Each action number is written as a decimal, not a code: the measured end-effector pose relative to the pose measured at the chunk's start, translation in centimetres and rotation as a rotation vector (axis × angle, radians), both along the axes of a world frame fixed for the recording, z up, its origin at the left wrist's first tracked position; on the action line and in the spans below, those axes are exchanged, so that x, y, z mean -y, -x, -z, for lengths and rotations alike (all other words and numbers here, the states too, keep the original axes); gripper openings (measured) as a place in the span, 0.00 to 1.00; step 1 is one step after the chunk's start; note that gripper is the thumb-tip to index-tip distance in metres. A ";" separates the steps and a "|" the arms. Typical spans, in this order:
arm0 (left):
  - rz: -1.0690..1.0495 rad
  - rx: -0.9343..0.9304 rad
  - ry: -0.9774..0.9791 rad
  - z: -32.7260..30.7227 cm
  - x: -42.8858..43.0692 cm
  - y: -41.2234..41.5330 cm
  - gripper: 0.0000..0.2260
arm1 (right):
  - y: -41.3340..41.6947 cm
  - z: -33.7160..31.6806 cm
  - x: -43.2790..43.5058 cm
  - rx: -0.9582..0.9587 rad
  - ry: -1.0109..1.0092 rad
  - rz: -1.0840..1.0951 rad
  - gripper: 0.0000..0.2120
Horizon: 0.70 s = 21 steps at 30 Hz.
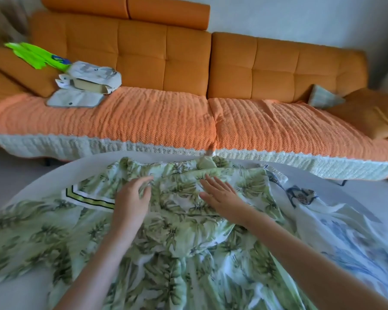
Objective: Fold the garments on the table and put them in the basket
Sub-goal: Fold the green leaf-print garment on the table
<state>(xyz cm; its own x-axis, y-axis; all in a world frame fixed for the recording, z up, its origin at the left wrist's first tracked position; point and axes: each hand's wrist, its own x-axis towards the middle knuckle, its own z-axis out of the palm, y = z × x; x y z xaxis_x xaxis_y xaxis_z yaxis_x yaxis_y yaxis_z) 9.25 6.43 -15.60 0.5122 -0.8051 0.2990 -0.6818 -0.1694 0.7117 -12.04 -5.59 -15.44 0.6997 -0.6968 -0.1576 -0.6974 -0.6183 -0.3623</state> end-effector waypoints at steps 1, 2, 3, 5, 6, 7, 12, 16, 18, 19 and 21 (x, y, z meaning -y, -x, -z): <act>-0.067 -0.042 0.022 -0.1 -1.2 -1.2 0.12 | -1.3 -0.3 -0.9 0.009 -0.011 -0.034 0.29; -0.117 -0.136 0.028 -0.4 -2.6 -2.4 0.12 | -2.8 -0.6 -1.8 0.011 -0.023 -0.072 0.29; -0.160 -0.272 0.037 -0.6 -4.0 -3.7 0.11 | -4.4 -0.9 -2.8 0.016 -0.037 -0.106 0.28; -0.255 -0.577 0.059 -0.4 -7.2 -6.6 0.10 | -7.5 -1.1 -4.7 0.002 -0.061 -0.165 0.26; -0.315 -0.677 0.063 -0.2 -8.7 -7.8 0.10 | -8.9 -1.2 -5.6 -0.016 -0.081 -0.186 0.25; -0.385 -0.743 0.070 0.3 -10.1 -9.0 0.09 | -10.3 -1.0 -6.5 -0.033 -0.103 -0.211 0.25; -0.602 -1.039 0.176 1.4 -16.7 -11.5 0.09 | -15.4 0.4 -10.3 -0.238 0.000 -0.354 0.25; -0.598 -1.150 0.211 2.0 -19.5 -12.2 0.10 | -16.5 2.1 -12.1 -0.296 0.074 -0.237 0.25; -0.610 -1.236 0.245 2.2 -20.4 -12.6 0.06 | -16.4 2.8 -12.1 -0.270 0.068 -0.210 0.28; -0.615 -1.276 0.266 2.3 -20.8 -12.9 0.05 | -16.4 3.1 -11.9 -0.270 0.072 -0.230 0.27; -0.616 -1.353 0.286 2.3 -21.5 -13.6 0.06 | -16.5 3.2 -11.4 -0.264 0.080 -0.271 0.25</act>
